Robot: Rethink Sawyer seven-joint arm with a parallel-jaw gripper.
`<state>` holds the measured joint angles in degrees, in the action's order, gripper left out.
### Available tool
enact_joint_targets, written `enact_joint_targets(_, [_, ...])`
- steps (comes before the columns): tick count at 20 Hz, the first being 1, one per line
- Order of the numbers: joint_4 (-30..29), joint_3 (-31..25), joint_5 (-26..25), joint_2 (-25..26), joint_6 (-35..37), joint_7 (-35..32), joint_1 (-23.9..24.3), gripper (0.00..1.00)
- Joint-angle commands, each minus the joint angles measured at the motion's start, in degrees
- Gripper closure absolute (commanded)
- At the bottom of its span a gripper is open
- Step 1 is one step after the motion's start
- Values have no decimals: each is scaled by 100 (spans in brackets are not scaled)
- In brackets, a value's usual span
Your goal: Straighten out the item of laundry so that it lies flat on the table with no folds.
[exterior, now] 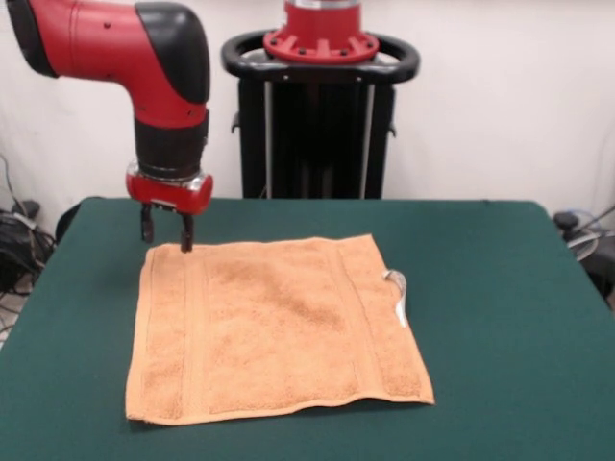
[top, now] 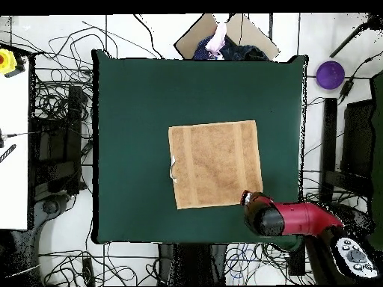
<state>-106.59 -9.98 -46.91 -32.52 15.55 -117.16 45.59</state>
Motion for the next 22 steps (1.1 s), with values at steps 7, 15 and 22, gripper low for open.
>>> enact_joint_targets(7, [-574, -759, 89, 10, -817, -285, -481, 0])
enact_joint_targets(15, [-722, -550, -27, -28, -1102, -348, -750, 0])
enact_joint_targets(22, [-1051, -280, 17, -402, -1348, -499, -995, 0])
